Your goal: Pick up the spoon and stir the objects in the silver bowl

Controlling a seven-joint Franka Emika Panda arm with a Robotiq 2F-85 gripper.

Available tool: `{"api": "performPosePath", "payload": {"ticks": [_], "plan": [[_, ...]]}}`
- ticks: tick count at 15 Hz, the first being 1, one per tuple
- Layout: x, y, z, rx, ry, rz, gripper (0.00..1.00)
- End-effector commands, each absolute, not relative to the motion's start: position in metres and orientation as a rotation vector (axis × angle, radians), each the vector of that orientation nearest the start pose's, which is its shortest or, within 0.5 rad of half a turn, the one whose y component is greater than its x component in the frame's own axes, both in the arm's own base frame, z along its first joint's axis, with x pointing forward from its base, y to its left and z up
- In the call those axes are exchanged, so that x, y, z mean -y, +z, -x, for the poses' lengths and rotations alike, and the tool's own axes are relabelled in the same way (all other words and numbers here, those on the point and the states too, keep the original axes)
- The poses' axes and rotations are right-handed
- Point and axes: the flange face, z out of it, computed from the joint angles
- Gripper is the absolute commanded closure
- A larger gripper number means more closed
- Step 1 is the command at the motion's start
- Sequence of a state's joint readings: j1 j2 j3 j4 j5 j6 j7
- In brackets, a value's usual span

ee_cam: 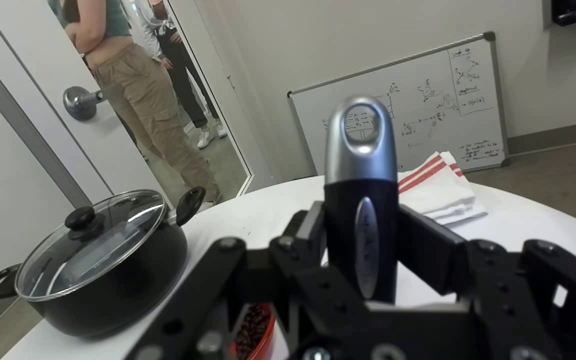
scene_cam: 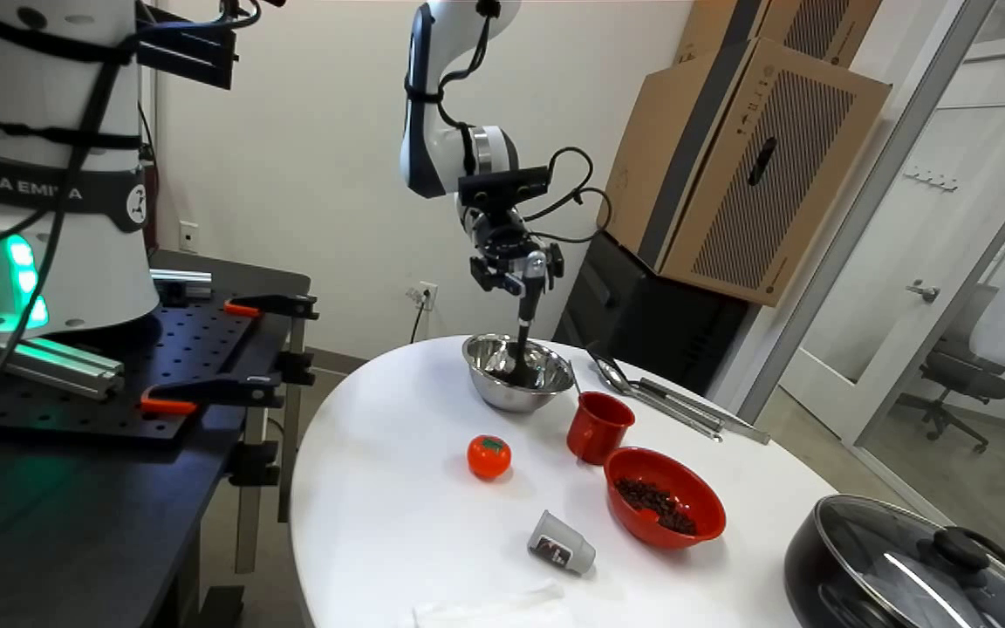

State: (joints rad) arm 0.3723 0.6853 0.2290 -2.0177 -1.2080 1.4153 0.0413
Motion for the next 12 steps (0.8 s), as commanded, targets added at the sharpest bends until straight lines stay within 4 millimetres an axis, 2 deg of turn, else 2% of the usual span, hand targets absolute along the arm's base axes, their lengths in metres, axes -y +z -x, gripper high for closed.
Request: {"api": "performPosePath", "payload": {"ticks": [1,5,12], "plan": [[-0.199,0.118,-0.458,-1.091,-0.711,-1.372,0.9],[-0.208,0.118,-0.455,-1.099,-0.687,-1.362,0.9],[-0.208,0.114,-0.466,-1.061,-0.631,-1.333,0.9]]}}
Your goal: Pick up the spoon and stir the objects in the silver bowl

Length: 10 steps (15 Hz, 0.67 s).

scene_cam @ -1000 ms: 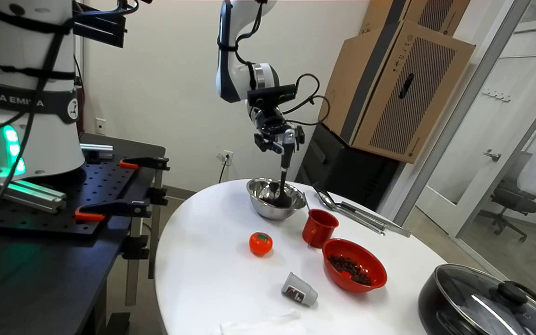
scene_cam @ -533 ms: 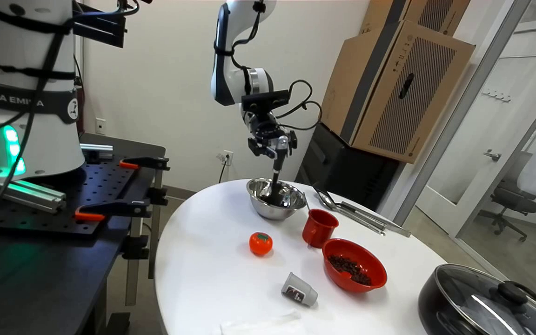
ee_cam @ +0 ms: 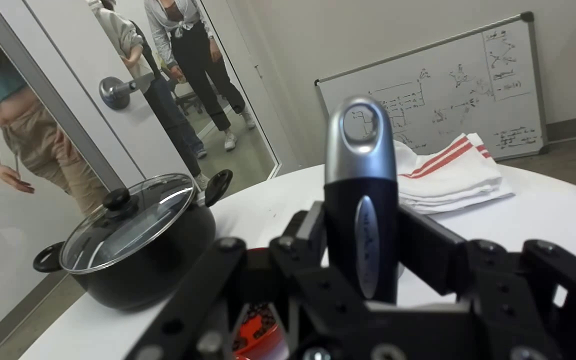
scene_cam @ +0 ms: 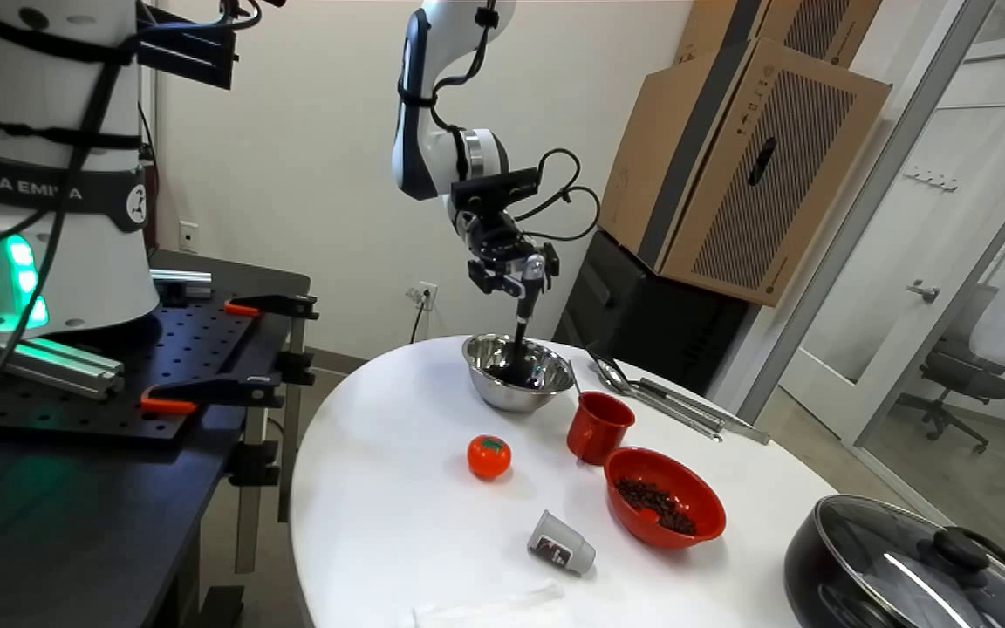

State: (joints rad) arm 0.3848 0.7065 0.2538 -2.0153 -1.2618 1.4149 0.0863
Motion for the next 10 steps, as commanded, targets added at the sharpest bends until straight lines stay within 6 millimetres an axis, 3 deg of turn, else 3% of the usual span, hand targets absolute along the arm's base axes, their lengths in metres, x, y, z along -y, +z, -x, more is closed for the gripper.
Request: {"api": "performPosePath", "payload": {"ticks": [1,10], "plan": [[-0.207,0.113,-0.467,-1.055,-0.623,-1.331,0.9],[-0.187,0.109,-0.468,-1.019,-0.652,-1.293,0.9]]}}
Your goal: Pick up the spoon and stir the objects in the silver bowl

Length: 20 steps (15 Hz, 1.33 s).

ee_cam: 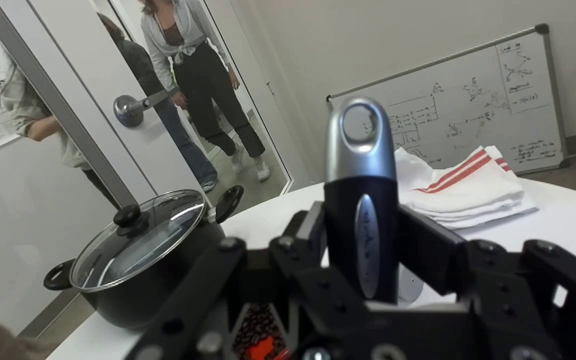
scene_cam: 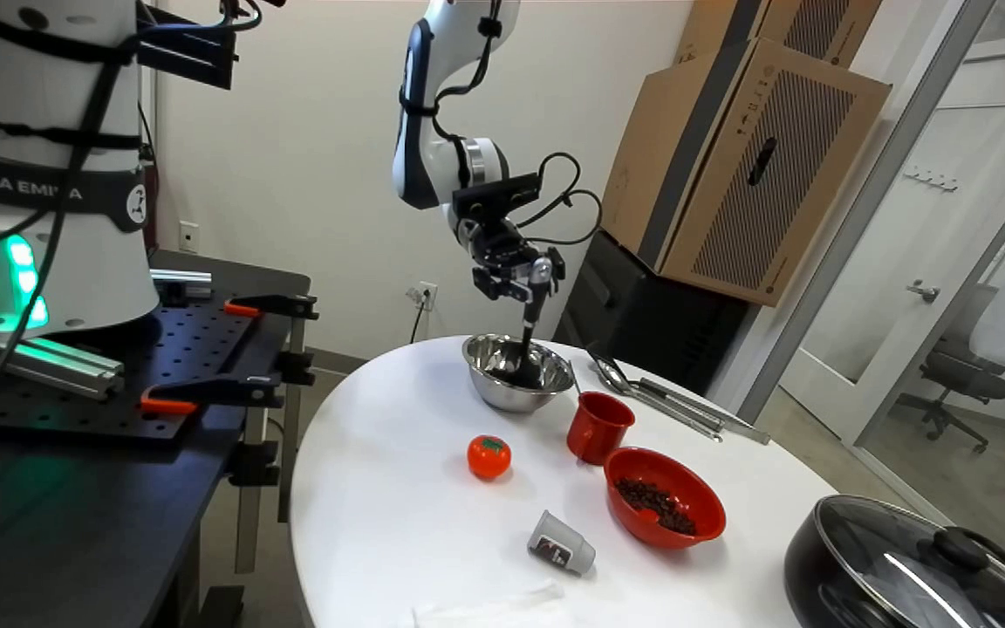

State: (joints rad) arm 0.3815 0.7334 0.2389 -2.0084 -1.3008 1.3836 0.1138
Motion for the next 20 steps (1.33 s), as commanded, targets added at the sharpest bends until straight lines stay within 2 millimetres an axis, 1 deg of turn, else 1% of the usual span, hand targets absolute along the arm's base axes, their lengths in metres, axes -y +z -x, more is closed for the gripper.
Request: {"api": "performPosePath", "payload": {"ticks": [1,3,6,14,16,20], "plan": [[-0.184,0.11,-0.468,-1.01,-0.654,-1.285,0.9],[-0.18,0.113,-0.469,-0.996,-0.657,-1.274,0.9],[-0.181,0.115,-0.466,-1.004,-0.66,-1.261,0.9],[-0.198,0.114,-0.441,-1.08,-0.686,-1.2,0.9],[-0.206,0.112,-0.438,-1.088,-0.666,-1.202,0.9],[-0.218,0.105,-0.438,-1.086,-0.633,-1.212,0.9]]}}
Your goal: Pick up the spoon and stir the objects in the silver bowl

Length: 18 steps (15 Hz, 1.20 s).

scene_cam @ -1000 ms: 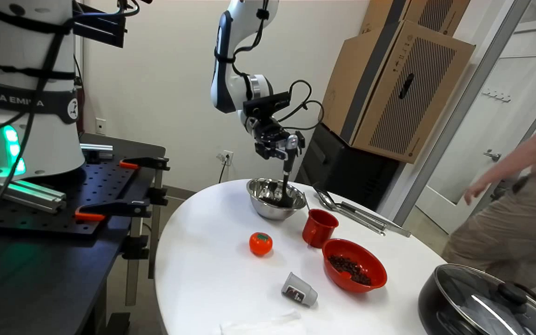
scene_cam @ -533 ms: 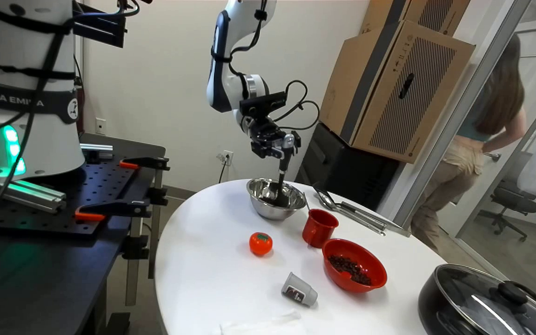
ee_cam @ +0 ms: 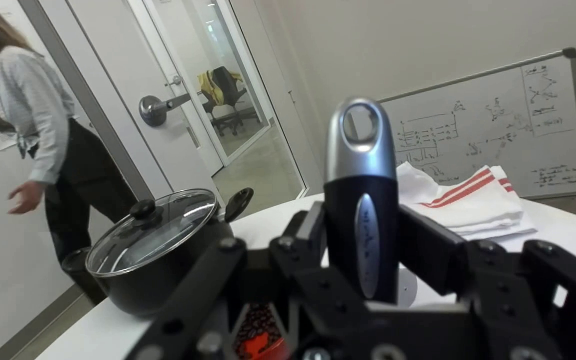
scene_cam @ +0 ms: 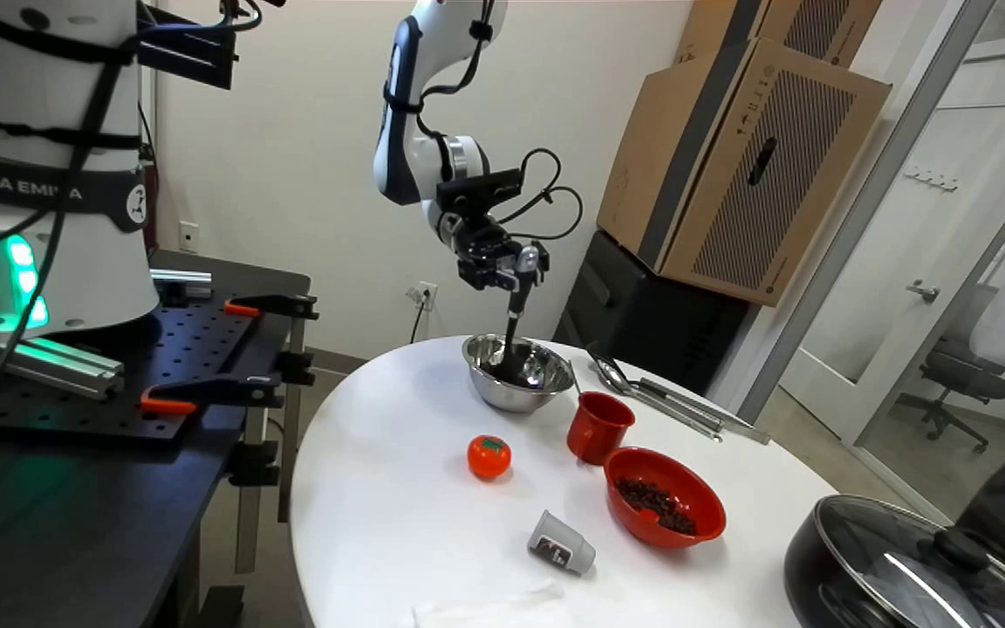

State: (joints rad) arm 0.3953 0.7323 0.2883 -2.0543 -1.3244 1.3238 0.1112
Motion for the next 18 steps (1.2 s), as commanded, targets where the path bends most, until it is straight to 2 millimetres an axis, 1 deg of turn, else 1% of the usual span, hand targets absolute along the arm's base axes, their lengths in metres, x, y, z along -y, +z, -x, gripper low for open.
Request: {"api": "performPosePath", "payload": {"ticks": [1,6,9,12,15,18], "plan": [[-0.217,0.105,-0.438,-1.08,-0.626,-1.214,0.9],[-0.211,0.101,-0.453,-1.029,-0.591,-1.221,0.9],[-0.207,0.096,-0.467,-0.984,-0.552,-1.233,0.9],[-0.203,0.09,-0.477,-0.956,-0.547,-1.224,0.9],[-0.197,0.09,-0.479,-0.939,-0.559,-1.202,0.9],[-0.194,0.097,-0.477,-0.919,-0.555,-1.168,0.9]]}}
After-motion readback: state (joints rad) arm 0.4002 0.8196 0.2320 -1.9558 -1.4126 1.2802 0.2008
